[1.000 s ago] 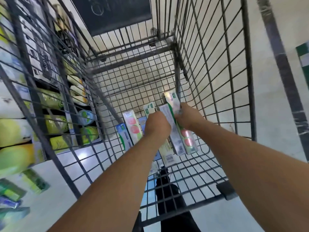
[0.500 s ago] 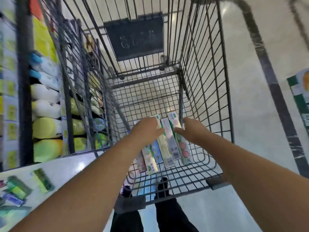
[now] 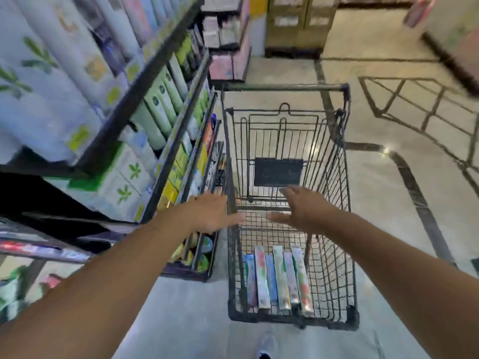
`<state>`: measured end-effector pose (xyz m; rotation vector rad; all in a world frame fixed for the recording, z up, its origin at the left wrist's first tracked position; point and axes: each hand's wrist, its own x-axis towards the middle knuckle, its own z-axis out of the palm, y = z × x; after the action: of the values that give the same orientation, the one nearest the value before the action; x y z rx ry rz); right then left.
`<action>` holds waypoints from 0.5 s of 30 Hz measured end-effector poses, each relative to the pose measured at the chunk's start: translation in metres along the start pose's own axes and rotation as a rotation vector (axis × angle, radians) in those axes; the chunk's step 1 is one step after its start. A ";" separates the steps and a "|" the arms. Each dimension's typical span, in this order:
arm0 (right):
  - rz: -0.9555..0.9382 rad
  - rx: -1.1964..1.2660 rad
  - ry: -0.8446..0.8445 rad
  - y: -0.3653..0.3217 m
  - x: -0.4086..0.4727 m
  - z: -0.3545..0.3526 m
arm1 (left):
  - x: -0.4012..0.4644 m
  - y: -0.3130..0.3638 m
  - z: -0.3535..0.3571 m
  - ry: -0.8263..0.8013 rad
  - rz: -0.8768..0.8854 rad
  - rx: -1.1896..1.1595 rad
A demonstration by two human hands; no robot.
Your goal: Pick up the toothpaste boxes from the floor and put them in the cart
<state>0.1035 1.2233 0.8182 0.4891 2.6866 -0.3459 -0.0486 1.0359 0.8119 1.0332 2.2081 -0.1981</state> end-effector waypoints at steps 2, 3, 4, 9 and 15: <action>-0.078 -0.063 0.025 -0.033 -0.009 -0.013 | -0.041 -0.019 0.003 0.028 -0.028 -0.030; -0.115 -0.086 0.025 -0.050 -0.012 -0.018 | -0.059 -0.029 0.006 0.045 -0.040 -0.048; -0.118 -0.086 0.009 -0.062 -0.013 -0.023 | -0.068 -0.038 0.008 0.057 -0.044 -0.063; -0.317 -0.181 0.032 -0.178 -0.033 -0.028 | -0.163 -0.125 0.048 0.157 -0.112 -0.203; -0.607 -0.307 0.051 -0.356 -0.079 0.010 | -0.315 -0.242 0.145 0.366 -0.413 -0.335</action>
<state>0.0395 0.8745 0.9023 -0.4225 2.8123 -0.0728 -0.0068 0.6196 0.8696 0.4474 2.6528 0.1933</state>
